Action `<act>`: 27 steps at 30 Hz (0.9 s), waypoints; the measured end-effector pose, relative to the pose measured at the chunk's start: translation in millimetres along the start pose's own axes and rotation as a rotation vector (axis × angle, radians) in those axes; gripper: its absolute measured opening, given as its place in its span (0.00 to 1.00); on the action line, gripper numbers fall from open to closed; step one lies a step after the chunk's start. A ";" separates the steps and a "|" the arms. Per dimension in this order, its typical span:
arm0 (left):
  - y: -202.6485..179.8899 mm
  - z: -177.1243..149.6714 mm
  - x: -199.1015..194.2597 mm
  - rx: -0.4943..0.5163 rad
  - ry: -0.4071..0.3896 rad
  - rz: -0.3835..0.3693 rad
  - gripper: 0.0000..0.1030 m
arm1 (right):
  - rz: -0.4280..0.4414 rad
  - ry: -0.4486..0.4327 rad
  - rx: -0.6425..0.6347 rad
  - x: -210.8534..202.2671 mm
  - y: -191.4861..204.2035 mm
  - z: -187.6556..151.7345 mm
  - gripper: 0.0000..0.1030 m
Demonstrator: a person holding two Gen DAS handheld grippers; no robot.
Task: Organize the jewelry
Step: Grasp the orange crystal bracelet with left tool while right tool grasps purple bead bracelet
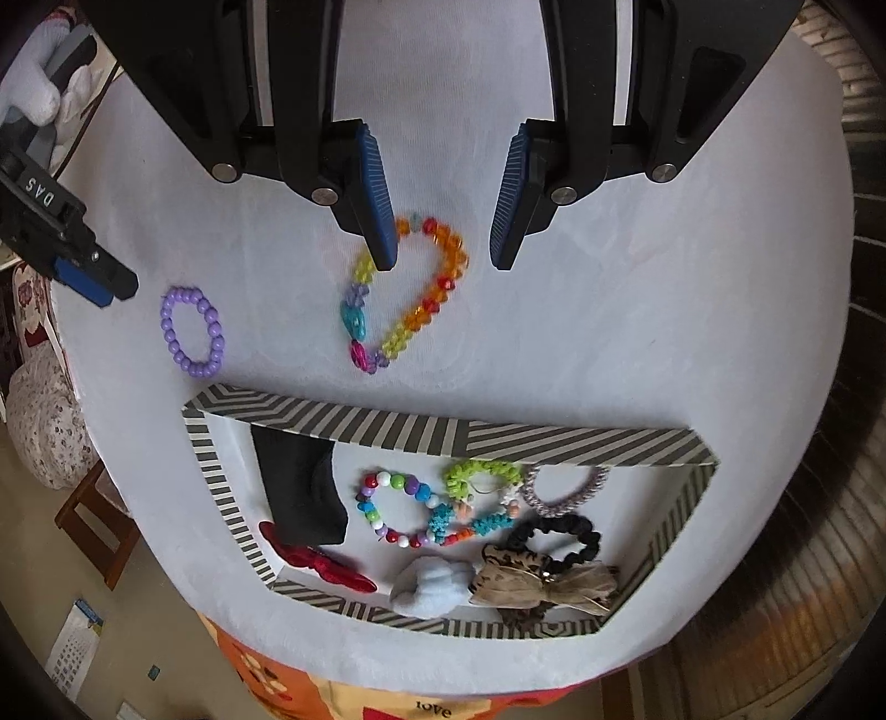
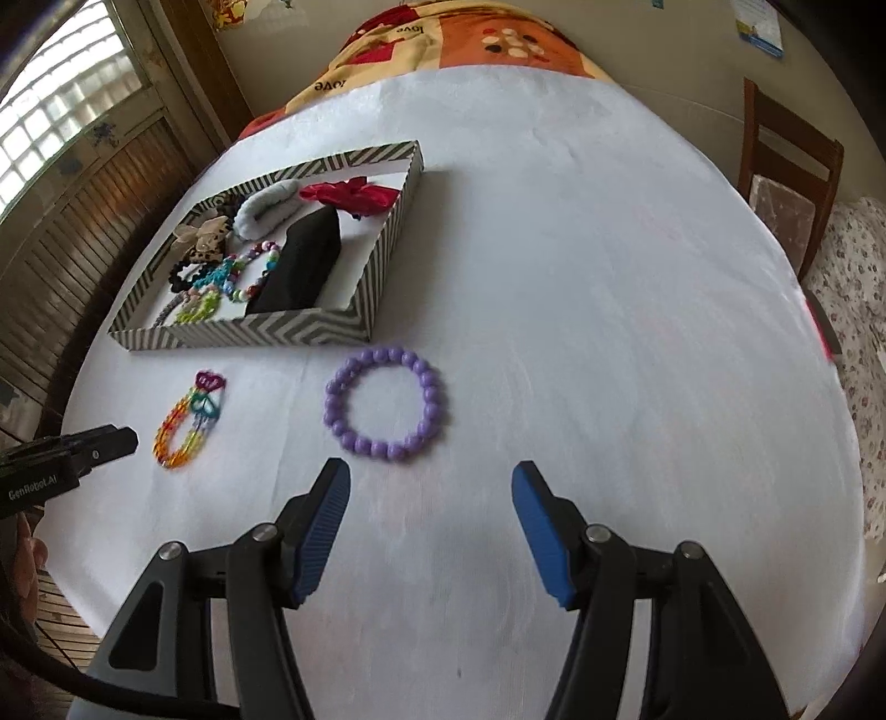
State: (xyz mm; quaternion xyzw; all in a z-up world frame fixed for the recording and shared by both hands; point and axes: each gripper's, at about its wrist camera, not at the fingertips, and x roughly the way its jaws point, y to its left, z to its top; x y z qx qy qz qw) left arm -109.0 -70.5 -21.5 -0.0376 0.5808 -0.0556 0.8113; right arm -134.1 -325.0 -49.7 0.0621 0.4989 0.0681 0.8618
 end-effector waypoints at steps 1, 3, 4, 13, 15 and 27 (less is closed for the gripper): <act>0.0 2.1 3.3 0.004 0.006 0.006 0.24 | 0.000 0.002 -0.003 4.2 0.1 4.3 0.62; 0.4 6.4 12.2 0.015 0.023 0.018 0.24 | -0.001 0.007 -0.008 11.5 1.2 11.0 0.62; 0.5 7.6 15.5 0.019 0.031 0.021 0.24 | -0.002 0.008 -0.013 15.2 2.0 14.4 0.62; -7.1 13.6 32.9 0.090 0.051 0.052 0.24 | -0.030 0.019 -0.092 42.5 17.2 28.0 0.61; -8.1 14.1 33.1 0.100 0.038 0.048 0.24 | -0.032 0.023 -0.098 47.2 17.7 27.8 0.49; 10.8 37.2 -4.1 0.062 -0.026 -0.060 0.00 | 0.033 -0.017 -0.119 21.4 18.0 26.8 0.09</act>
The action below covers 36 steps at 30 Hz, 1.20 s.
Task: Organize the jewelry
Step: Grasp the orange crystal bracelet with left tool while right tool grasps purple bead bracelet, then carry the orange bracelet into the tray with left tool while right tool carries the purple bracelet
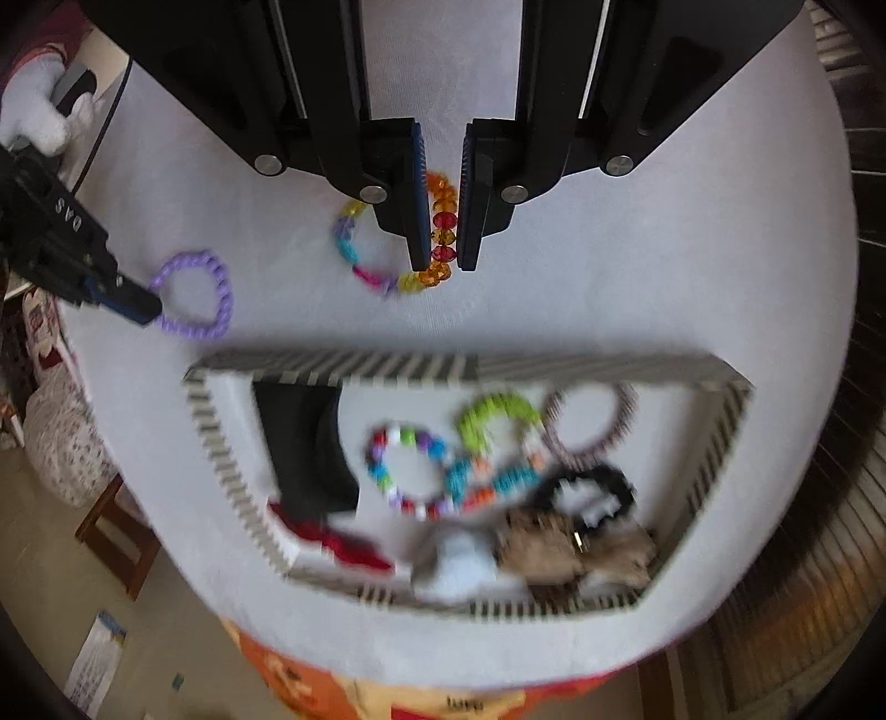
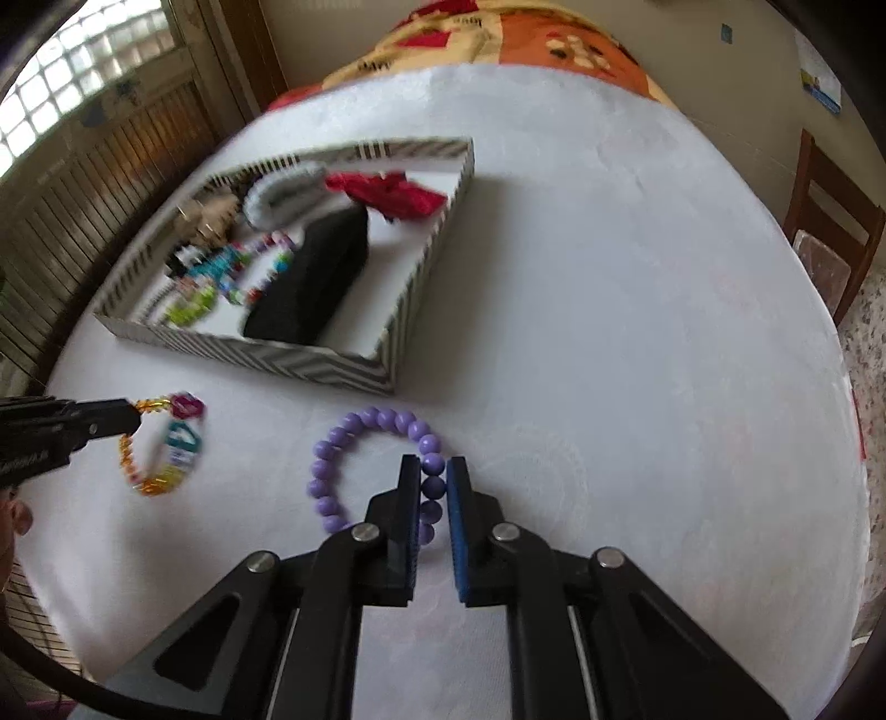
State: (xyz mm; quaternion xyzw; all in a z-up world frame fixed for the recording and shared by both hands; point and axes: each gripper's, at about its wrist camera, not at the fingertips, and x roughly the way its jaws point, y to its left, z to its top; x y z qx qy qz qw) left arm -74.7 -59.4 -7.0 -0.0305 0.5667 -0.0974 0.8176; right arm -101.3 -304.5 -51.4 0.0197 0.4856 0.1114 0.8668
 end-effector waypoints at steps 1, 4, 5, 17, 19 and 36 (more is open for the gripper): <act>1.5 2.3 -7.3 -0.002 -0.011 -0.004 0.00 | 0.008 -0.014 -0.001 -8.5 1.3 1.4 0.09; 7.2 13.0 -30.6 -0.010 -0.051 -0.009 0.00 | 0.027 -0.059 -0.011 -32.6 6.8 6.1 0.09; 9.5 17.2 -36.2 -0.011 -0.062 -0.009 0.00 | 0.033 -0.070 -0.014 -39.9 8.1 7.6 0.09; 31.9 61.2 -84.4 -0.038 -0.170 0.026 0.00 | 0.126 -0.164 -0.056 -77.8 38.5 50.0 0.09; 33.6 67.3 -83.1 -0.037 -0.174 0.028 0.00 | 0.136 -0.163 -0.067 -73.6 45.0 58.1 0.09; 76.1 114.2 -13.4 -0.075 -0.065 0.058 0.00 | 0.235 -0.050 -0.094 29.1 92.6 149.1 0.09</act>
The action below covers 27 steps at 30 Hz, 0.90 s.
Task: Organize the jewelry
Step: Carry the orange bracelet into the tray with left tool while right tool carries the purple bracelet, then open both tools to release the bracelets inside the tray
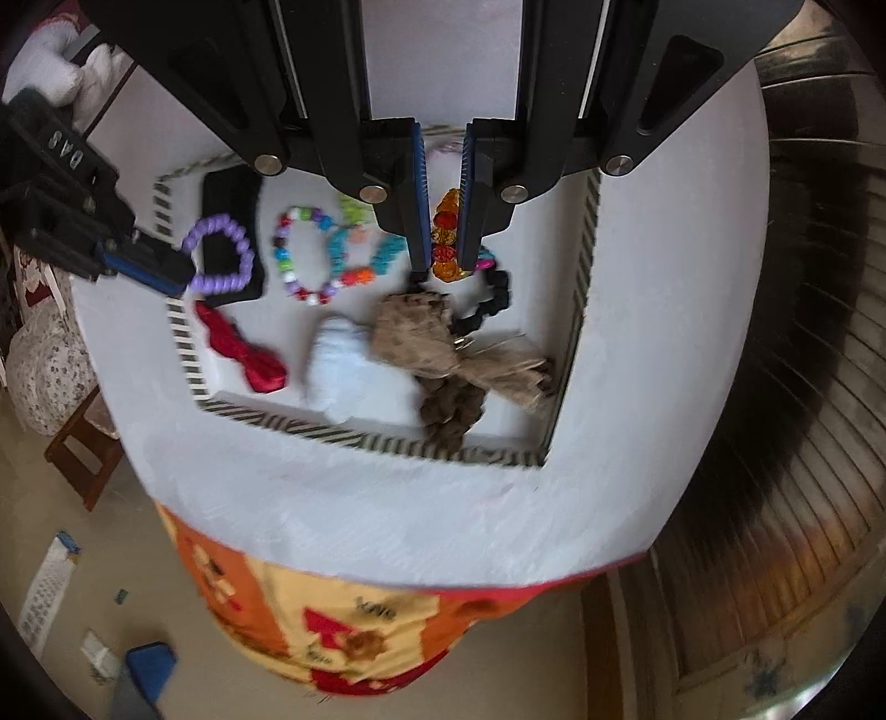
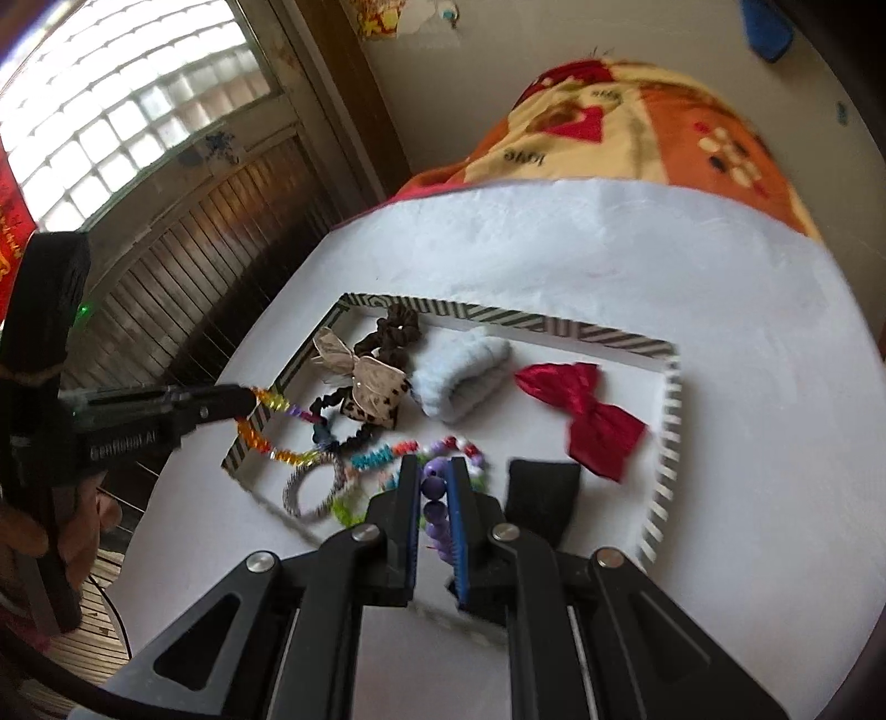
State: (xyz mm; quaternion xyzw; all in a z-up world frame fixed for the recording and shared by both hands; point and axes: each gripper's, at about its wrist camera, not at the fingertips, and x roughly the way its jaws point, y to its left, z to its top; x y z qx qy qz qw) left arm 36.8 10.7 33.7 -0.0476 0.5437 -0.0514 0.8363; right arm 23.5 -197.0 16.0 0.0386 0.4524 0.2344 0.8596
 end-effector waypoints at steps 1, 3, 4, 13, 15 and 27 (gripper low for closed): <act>4.8 0.2 4.2 -0.006 0.009 0.005 0.00 | -0.001 0.011 -0.004 10.3 -0.7 5.9 0.09; 16.7 -0.4 13.3 -0.021 0.026 0.019 0.00 | -0.011 0.025 -0.007 23.2 -5.1 13.3 0.09; 20.9 -0.7 16.4 -0.027 0.033 0.025 0.00 | -0.021 0.035 -0.002 31.4 -9.7 17.5 0.09; 36.3 -3.7 36.7 -0.052 0.067 0.047 0.00 | -0.179 0.074 0.042 79.0 -56.4 35.2 0.09; 34.4 -2.5 37.9 -0.049 0.058 0.054 0.00 | -0.207 0.076 0.039 84.0 -60.9 35.9 0.09; 23.0 -3.9 35.5 -0.053 0.030 0.113 0.03 | -0.182 0.046 0.033 70.4 -46.8 24.6 0.37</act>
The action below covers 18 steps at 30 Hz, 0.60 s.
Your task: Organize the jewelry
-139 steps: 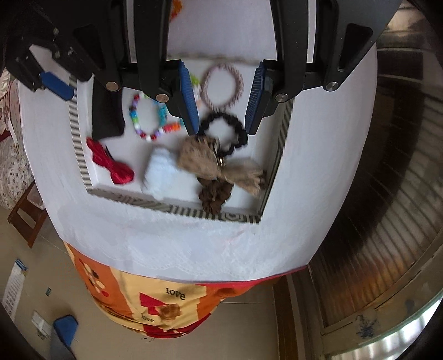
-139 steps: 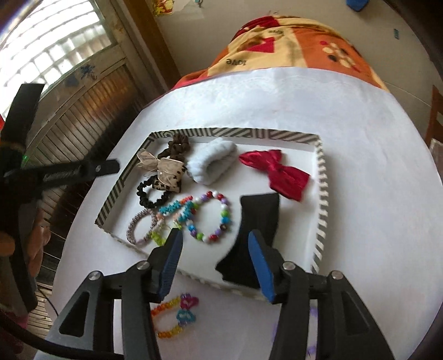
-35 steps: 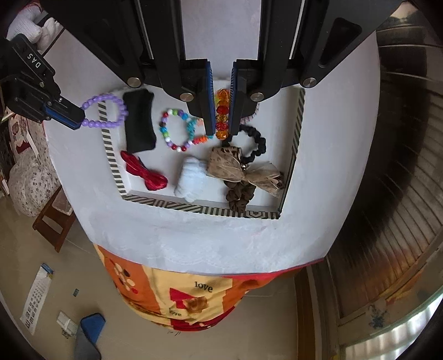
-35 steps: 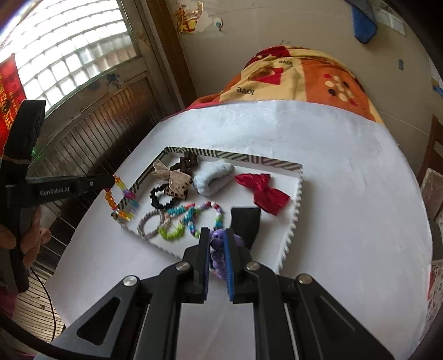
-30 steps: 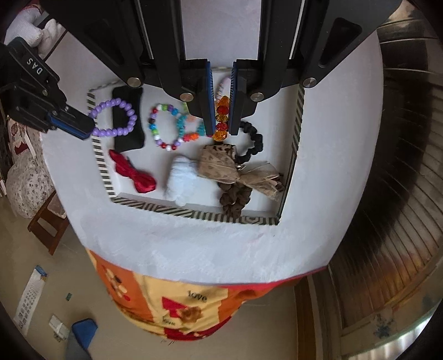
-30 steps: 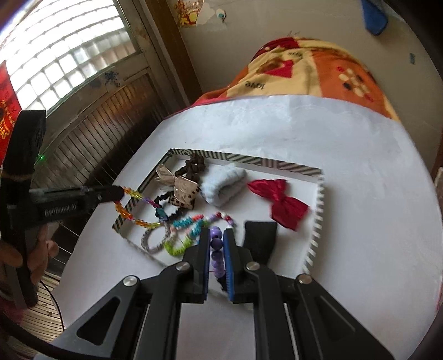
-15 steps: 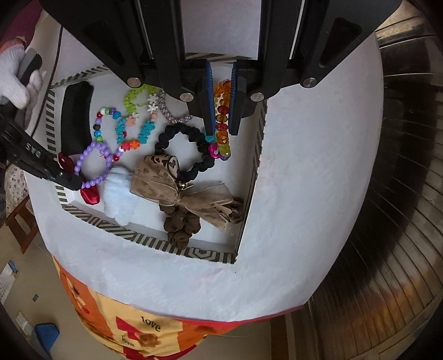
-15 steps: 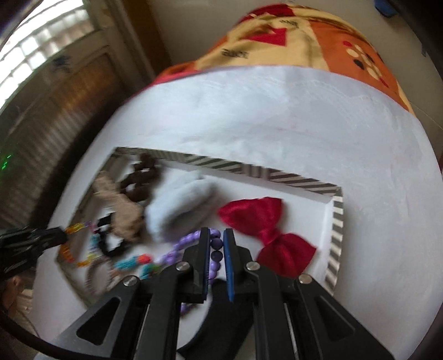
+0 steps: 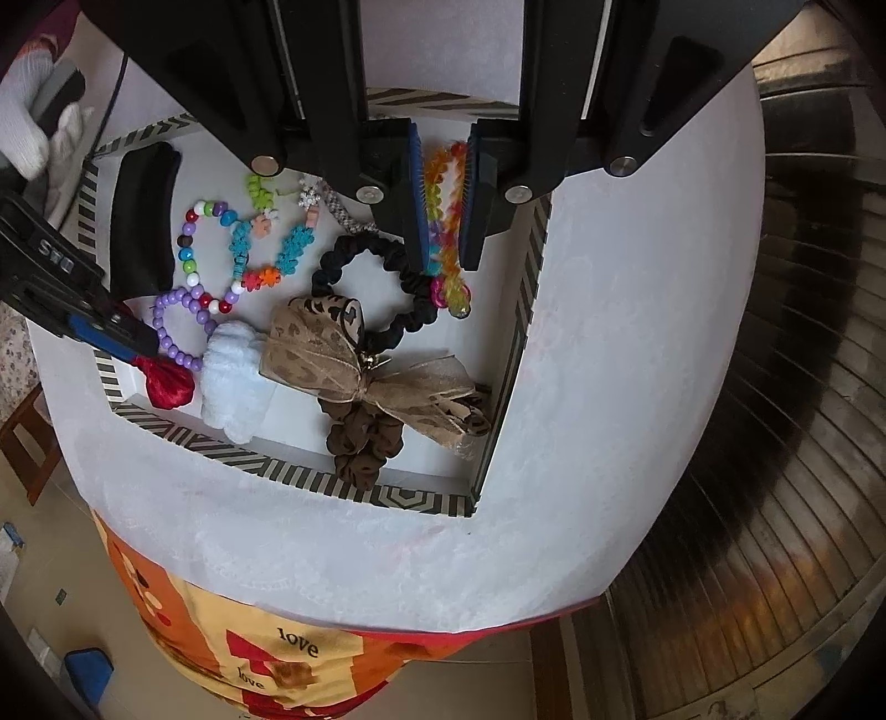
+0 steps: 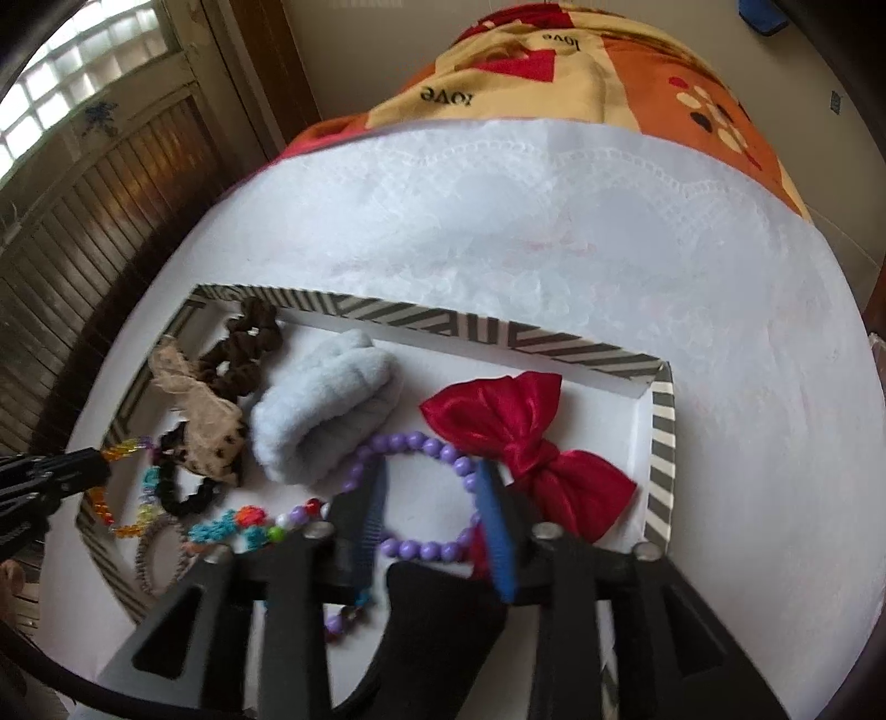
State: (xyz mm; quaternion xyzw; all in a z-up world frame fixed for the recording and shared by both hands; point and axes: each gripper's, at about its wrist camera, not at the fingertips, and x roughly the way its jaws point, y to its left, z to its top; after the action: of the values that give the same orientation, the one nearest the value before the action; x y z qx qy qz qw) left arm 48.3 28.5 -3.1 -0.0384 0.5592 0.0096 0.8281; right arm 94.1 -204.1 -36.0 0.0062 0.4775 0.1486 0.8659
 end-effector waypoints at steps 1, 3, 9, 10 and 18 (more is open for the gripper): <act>-0.9 -1.0 -1.6 -0.001 -0.003 0.003 0.03 | 0.005 -0.009 -0.002 -5.2 2.2 -1.8 0.38; -2.2 -4.0 -5.4 0.000 -0.004 0.008 0.05 | 0.009 -0.023 -0.006 -14.3 5.9 -5.4 0.40; -8.3 -12.5 -19.2 0.012 -0.027 0.016 0.05 | 0.030 -0.050 0.002 -38.6 16.7 -20.3 0.48; -9.6 -13.8 -21.7 0.015 -0.032 0.017 0.05 | 0.033 -0.056 0.007 -43.5 18.2 -23.6 0.48; -18.3 -28.5 -42.3 0.021 -0.065 0.015 0.05 | 0.042 -0.086 0.034 -69.5 26.4 -42.8 0.55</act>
State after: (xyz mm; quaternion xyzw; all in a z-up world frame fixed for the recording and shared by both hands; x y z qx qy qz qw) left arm 7.2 9.3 26.5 -0.0251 0.5324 0.0113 0.8461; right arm 17.3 -202.8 2.1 0.0373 0.4421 0.1584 0.8821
